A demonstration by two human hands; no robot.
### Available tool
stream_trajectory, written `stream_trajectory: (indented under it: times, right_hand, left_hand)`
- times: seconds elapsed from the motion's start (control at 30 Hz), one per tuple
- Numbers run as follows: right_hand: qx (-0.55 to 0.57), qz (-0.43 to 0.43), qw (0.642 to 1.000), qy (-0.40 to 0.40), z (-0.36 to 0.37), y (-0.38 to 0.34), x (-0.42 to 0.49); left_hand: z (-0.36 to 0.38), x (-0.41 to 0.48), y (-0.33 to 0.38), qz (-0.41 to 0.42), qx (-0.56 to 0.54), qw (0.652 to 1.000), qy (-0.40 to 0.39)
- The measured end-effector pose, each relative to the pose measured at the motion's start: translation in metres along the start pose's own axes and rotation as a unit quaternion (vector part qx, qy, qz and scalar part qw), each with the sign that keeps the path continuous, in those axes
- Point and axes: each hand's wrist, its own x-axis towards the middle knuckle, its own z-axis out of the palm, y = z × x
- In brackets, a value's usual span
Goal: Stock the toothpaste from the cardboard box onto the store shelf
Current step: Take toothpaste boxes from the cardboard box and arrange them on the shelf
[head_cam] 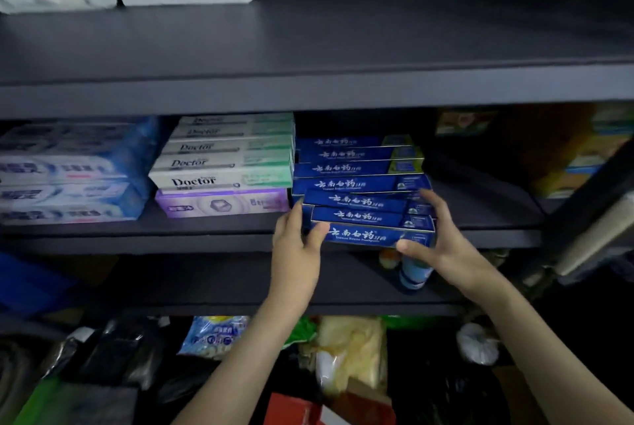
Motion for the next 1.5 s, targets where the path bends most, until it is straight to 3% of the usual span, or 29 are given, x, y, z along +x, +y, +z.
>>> stream_trajectory:
  times: [0.1,0.33,0.5,1.1,1.33,1.5]
  right_hand:
    - [-0.137,-0.052,0.987,0.064,0.0,0.023,0.016]
    - [-0.165,-0.089,0.958,0.217,0.022,0.042,0.028]
    - [-0.146,-0.07,0.961,0.223,0.024,0.04,0.031]
    - [-0.217,-0.047,0.944,0.245,0.027,0.019,0.055]
    - [-0.259,-0.056,0.933,0.244,0.045,0.017,0.067]
    - [-0.263,-0.053,0.929,0.255,0.052,0.013,0.058]
  left_hand:
    - [0.014,0.0,-0.016,0.053,0.035,0.997,0.034]
    - [0.036,0.001,-0.02,0.087,0.087,0.987,0.1]
    - [0.038,0.002,-0.017,0.087,0.1,0.982,0.133]
    - [0.031,0.036,0.004,0.064,0.151,0.984,0.072]
    - [0.036,0.034,-0.003,0.049,0.119,0.984,0.12]
    - [0.045,0.009,0.004,0.035,0.119,0.988,0.094]
